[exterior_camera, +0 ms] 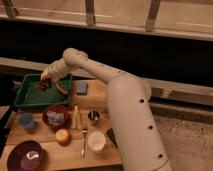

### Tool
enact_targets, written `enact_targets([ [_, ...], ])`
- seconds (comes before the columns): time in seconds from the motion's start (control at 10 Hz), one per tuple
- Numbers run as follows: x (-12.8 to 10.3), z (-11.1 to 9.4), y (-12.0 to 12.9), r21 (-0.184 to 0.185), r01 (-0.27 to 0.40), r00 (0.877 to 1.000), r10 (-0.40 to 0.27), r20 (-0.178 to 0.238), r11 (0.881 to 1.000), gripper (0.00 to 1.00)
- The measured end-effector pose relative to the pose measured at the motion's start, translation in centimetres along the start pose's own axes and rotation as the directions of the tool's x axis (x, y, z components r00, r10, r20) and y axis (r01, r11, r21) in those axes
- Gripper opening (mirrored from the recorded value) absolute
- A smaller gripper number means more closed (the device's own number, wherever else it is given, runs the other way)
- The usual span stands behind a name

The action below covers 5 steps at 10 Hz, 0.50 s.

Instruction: Place grapes in tray

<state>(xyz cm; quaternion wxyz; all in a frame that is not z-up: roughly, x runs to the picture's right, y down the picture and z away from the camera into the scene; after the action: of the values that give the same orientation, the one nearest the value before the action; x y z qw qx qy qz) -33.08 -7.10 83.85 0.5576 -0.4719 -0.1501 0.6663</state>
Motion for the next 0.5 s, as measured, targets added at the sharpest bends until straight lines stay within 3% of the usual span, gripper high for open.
enact_targets([
  [0.1, 0.1, 0.7, -0.1, -0.001, -0.001, 1.0, 0.001, -0.005, 1.0, 0.0],
  [0.3, 0.3, 3.1, -0.3, 0.031, 0.023, 0.999, -0.022, -0.034, 0.999, 0.0],
  [0.4, 0.3, 3.8, -0.2, 0.059, 0.05, 0.998, -0.048, -0.048, 0.997, 0.0],
  [0.5, 0.0, 4.9, 0.2, 0.126, 0.119, 0.991, -0.11, -0.072, 0.985, 0.0],
])
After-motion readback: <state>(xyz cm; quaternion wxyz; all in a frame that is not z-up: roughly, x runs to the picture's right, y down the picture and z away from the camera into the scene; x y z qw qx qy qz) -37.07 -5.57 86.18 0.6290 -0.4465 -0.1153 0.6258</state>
